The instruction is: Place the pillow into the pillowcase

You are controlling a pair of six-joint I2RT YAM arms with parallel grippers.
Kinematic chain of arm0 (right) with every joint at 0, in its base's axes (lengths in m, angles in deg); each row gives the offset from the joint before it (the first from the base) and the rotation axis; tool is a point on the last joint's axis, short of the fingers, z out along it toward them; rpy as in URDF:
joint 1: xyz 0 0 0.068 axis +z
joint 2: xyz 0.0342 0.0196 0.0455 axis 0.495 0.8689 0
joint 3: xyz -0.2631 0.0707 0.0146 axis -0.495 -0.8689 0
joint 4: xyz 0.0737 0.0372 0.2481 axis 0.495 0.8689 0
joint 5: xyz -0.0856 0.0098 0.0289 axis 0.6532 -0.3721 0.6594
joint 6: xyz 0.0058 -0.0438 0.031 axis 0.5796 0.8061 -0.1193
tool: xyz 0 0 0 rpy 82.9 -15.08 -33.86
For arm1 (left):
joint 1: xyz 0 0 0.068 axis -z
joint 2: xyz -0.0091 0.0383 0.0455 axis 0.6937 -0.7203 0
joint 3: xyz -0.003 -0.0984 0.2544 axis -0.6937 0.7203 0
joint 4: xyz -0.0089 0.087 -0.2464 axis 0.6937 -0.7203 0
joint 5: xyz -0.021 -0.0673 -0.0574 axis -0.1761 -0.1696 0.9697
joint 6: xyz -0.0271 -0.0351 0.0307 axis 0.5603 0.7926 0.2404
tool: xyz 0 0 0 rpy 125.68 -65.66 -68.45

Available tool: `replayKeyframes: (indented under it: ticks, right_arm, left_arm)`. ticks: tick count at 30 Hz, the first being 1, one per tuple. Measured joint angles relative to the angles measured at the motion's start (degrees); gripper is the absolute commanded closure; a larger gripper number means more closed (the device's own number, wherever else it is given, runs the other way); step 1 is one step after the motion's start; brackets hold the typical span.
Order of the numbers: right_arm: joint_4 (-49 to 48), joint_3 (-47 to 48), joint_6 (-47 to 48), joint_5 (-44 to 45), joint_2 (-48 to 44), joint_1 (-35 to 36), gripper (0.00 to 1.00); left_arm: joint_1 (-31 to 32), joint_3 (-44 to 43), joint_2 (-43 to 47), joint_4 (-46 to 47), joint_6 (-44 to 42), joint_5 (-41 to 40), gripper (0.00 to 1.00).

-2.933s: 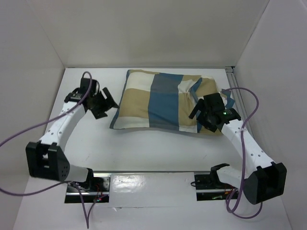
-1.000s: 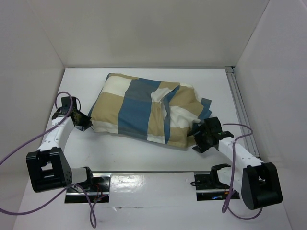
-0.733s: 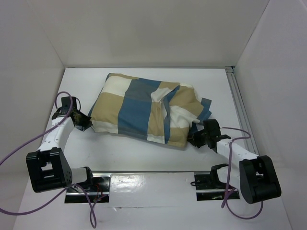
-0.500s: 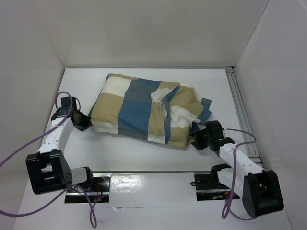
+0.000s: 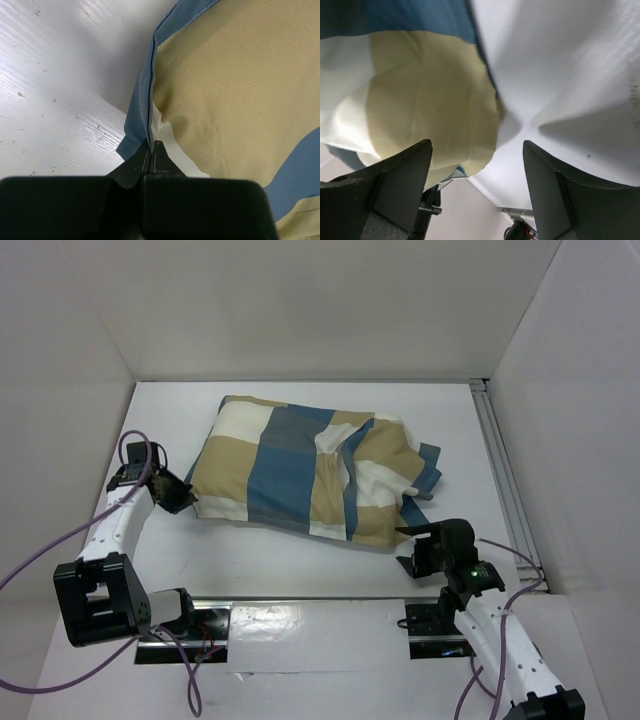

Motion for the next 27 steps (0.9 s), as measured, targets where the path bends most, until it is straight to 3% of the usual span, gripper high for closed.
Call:
replayKeyframes:
  ticks: [5, 13, 17, 19, 20, 21, 22, 27]
  right_arm:
    - [-3.1, -1.8, -2.8, -1.6, 4.2, 0.0, 0.16]
    - [-20.3, -5.7, -9.5, -5.5, 12.9, 0.0, 0.19]
    - [-25.6, -5.8, -10.7, -5.6, 17.9, 0.0, 0.39]
    - [-27.1, -5.8, -11.2, -4.7, 18.6, 0.0, 0.62]
    - [-27.6, -5.9, -12.1, -3.8, 18.6, 0.0, 0.83]
    - [-27.6, -5.9, -12.1, -3.5, 18.2, 0.0, 0.83]
    - [-27.6, -6.1, -13.2, -2.8, 17.4, 0.0, 1.00]
    - [-23.3, -6.0, -14.3, 2.1, 8.7, 0.0, 1.00]
  left_arm:
    - [0.1, -1.4, -0.1, -0.2, -0.3, 0.7, 1.00]
    - [0.1, -1.9, -0.1, -0.1, -1.3, 1.6, 1.00]
    - [0.1, -1.9, -0.1, 0.0, -1.2, 1.8, 1.00]
    - [0.1, -1.9, -0.1, 0.1, -1.2, 1.9, 1.00]
    - [0.1, -1.9, -0.1, 0.1, -1.2, 2.0, 1.00]
    - [0.1, -1.9, -0.1, 0.1, -1.2, 2.1, 1.00]
    - [0.1, -1.9, -0.1, 0.1, -1.2, 2.1, 1.00]
    - [0.2, -1.9, -0.1, 0.0, -1.2, 2.9, 1.00]
